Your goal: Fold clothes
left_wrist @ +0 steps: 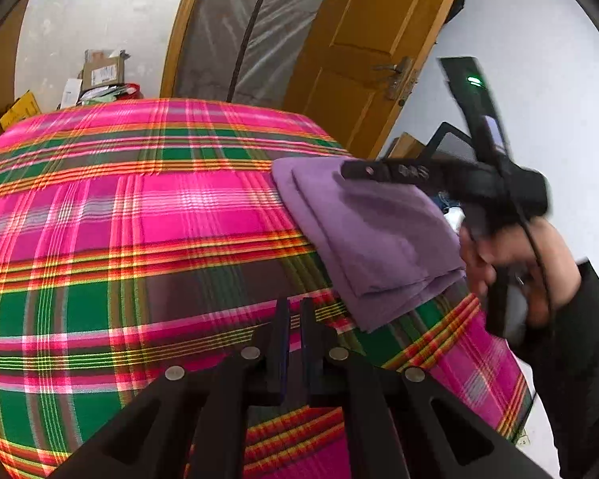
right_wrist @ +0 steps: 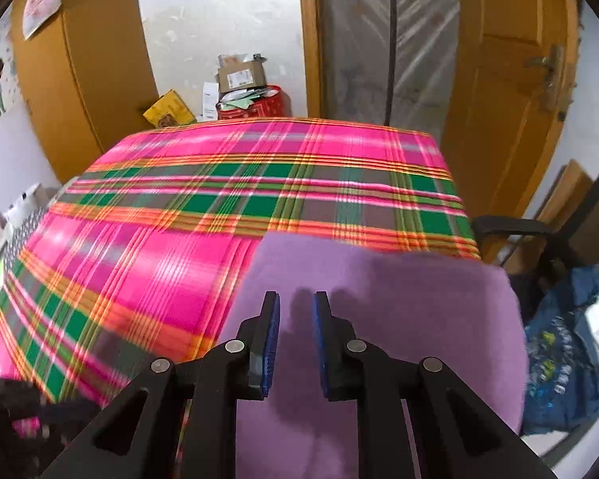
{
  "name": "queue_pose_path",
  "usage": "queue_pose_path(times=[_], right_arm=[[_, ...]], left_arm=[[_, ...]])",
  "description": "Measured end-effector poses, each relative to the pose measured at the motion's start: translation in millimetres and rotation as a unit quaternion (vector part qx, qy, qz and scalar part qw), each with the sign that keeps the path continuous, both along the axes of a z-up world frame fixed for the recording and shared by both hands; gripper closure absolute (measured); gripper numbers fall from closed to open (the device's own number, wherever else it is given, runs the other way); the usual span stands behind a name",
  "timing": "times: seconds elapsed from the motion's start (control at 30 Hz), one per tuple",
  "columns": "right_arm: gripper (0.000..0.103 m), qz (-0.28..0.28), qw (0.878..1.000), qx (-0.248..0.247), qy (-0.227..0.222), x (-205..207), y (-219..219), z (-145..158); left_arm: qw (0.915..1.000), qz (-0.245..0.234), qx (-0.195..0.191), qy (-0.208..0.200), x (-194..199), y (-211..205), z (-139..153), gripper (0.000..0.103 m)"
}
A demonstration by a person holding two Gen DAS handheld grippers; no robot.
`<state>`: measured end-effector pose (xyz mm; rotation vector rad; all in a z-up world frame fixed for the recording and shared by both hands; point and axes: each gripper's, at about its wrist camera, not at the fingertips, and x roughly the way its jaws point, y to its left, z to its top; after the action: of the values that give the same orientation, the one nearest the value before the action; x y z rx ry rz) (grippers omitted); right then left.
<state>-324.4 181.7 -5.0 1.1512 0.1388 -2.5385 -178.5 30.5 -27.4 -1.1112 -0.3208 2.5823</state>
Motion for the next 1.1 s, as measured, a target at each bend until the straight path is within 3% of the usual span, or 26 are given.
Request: queue_pose_path(times=[0.17, 0.3, 0.4, 0.57, 0.7, 0.8, 0.97, 1.1], right_arm=[[0.086, -0.001, 0.999, -0.017, -0.031, -31, 0, -20], [0.086, 0.0, 0.999, -0.034, -0.009, -15, 20, -1], [0.086, -0.04, 0.999, -0.027, 0.005, -6, 51, 5], [0.085, -0.11, 0.993, -0.041, -0.009, -9, 103, 0], [0.086, -0.104, 0.994, -0.037, -0.024, -20, 108, -16], [0.086, -0.103, 0.994, -0.032, -0.024, -23, 108, -16], [0.085, -0.117, 0.992, -0.051, -0.01, 7, 117, 0], [0.084, -0.114, 0.993, -0.041, -0.003, 42, 117, -14]], left_arm=[[0.9999, -0.003, -0.012, 0.005, -14, 4, 14, 0.1], [0.9993, -0.025, -0.006, 0.027, -32, 17, 31, 0.099], [0.9986, -0.043, 0.007, 0.03, -48, 33, 33, 0.099], [0.9968, -0.077, 0.022, 0.003, -67, 63, 15, 0.099], [0.9952, -0.09, 0.003, -0.038, -73, 76, -10, 0.099], [0.9957, -0.088, 0.001, -0.027, -67, 77, -10, 0.099], [0.9957, -0.088, 0.002, -0.027, -58, 76, -9, 0.099], [0.9954, -0.093, -0.014, -0.017, -51, 79, -11, 0.099]])
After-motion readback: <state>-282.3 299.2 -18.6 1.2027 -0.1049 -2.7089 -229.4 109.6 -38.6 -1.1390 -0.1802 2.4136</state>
